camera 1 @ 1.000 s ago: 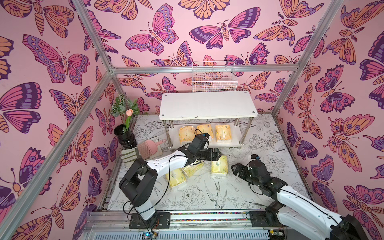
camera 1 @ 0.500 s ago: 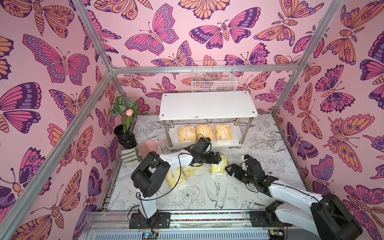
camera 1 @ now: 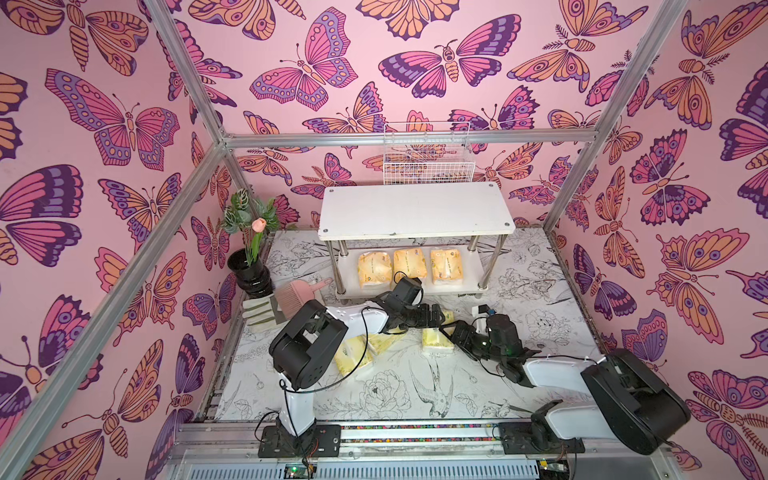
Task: Place the tissue boxes on the shelf by color
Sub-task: Pick up the box of tissues from the center of the board.
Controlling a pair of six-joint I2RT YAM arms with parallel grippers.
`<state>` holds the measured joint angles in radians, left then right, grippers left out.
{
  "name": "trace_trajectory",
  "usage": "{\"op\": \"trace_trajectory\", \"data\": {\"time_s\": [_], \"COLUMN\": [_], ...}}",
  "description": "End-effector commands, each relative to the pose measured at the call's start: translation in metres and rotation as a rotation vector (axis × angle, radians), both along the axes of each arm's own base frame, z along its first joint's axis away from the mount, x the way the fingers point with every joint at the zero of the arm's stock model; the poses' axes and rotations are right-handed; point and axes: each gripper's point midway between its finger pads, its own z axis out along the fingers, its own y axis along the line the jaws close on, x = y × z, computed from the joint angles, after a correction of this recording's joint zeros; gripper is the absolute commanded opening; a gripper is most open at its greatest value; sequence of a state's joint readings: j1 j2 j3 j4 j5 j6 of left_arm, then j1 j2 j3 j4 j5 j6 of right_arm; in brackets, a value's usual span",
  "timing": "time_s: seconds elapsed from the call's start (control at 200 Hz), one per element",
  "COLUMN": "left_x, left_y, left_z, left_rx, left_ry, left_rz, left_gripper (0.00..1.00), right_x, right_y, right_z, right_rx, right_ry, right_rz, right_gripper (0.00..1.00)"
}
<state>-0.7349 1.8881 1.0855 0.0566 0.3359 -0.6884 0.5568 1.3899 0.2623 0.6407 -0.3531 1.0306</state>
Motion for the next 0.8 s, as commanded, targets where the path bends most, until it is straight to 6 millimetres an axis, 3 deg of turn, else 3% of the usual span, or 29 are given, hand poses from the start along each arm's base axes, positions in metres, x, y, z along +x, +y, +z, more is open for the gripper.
{"op": "trace_trajectory", "data": {"time_s": [0.0, 0.385, 0.796], "left_x": [-0.011, -0.026, -0.034], "left_y": [-0.001, -0.001, -0.002], "left_z": [-0.019, -0.034, -0.036], "left_rx": [0.001, -0.002, -0.006], "left_ry": [0.049, 0.076, 0.078], "left_rz": [-0.004, 0.013, 0.017], "left_gripper": [1.0, 1.0, 1.0], "right_x": [-0.018, -0.016, -0.007], "right_y": [-0.005, 0.011, 0.023], "right_z": [-0.029, -0.038, -0.04], "right_rx": [0.006, 0.177, 0.291], "right_ry": [0.14, 0.193, 0.191], "right_rz": [-0.017, -0.02, -0.024], "right_gripper": [0.97, 0.94, 0.77]}}
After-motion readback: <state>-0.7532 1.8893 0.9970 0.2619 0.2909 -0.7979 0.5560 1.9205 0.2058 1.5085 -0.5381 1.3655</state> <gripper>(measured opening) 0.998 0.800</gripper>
